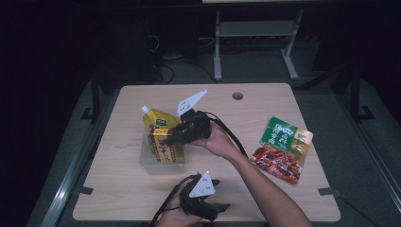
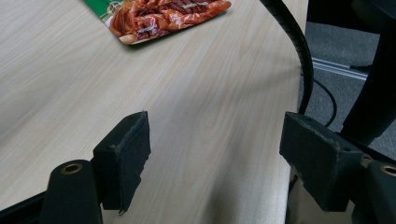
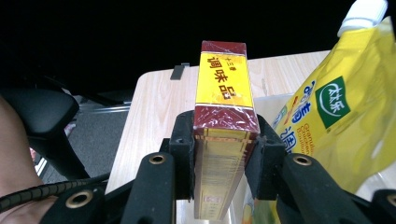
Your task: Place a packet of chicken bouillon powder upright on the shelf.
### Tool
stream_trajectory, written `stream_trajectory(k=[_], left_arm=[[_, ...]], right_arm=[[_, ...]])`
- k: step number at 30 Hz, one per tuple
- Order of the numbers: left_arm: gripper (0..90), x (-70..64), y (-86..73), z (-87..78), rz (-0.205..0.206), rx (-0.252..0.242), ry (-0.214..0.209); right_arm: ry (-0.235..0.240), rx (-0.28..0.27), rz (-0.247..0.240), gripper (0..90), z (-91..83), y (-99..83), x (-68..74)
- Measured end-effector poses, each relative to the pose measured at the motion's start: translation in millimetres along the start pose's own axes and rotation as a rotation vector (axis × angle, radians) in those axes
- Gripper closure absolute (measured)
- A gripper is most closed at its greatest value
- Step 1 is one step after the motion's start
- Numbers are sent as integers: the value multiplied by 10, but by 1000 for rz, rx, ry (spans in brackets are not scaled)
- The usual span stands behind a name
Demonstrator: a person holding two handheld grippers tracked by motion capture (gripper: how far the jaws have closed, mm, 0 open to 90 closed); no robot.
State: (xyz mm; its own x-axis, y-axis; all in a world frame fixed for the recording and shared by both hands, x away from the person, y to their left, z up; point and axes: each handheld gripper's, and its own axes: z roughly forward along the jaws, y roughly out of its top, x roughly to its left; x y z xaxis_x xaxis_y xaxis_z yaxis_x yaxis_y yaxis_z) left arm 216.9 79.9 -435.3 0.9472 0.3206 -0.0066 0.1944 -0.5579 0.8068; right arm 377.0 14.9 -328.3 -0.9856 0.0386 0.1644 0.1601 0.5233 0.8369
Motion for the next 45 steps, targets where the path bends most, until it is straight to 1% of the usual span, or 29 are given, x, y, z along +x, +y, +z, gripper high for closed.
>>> stream_trajectory(k=[1,2,3,4,5,7,9,13,15,16,17,18,19,22,26,27,28,30,31,39,45], left_arm=[[236,-6,-2,0,-9,0,0],[236,-2,-1,0,-3,0,0],[236,-2,-1,2,-2,-2,-1],[236,-4,-1,4,-5,-4,-3],[236,1,0,6,5,-4,-3],[236,-10,-3,7,-10,-5,-5],[236,-10,-3,6,-10,-4,-6],[236,-8,-5,4,-10,-3,-6],[236,-12,-4,7,-9,-3,-7],[236,-13,-4,9,-9,-2,-8],[236,-11,-3,11,-3,-2,-8],[236,-12,-3,12,-3,-1,-8],[236,-12,-3,13,-2,-2,-8],[236,-16,-5,14,-7,-2,-9],[236,-19,-5,11,-16,-3,-9],[236,-19,-5,11,-16,-3,-9],[236,-12,-4,10,-7,-2,-8],[236,-10,-3,11,-9,-2,-6],[236,-13,-3,12,-15,-2,-6],[236,-15,-2,11,-6,-1,-7],[236,-14,-1,6,-8,-6,-6]], right_arm=[[2,2,1,669,11,-5,1],[0,8,-3,669,20,-12,-3],[-4,10,4,669,29,-18,2],[-4,12,-2,669,40,-26,-6],[-6,13,-3,669,51,-32,-10],[-7,20,-5,669,76,-46,-14],[-10,23,-5,669,105,-66,-10],[-18,12,-7,668,123,-106,-1],[-27,19,-11,668,137,-132,11],[-31,25,-2,668,141,-144,24],[-31,26,-12,668,152,-158,18],[-28,29,0,668,159,-170,30],[-29,29,-7,668,168,-186,31],[-42,34,-9,668,205,-240,50],[-54,23,-9,667,245,-307,66],[-60,24,-6,667,257,-326,72],[-62,24,-2,667,267,-341,78],[-66,24,-5,665,285,-364,80],[-67,27,-1,664,294,-376,78],[-65,65,6,650,396,-423,82],[-67,87,-4,641,452,-451,90]])
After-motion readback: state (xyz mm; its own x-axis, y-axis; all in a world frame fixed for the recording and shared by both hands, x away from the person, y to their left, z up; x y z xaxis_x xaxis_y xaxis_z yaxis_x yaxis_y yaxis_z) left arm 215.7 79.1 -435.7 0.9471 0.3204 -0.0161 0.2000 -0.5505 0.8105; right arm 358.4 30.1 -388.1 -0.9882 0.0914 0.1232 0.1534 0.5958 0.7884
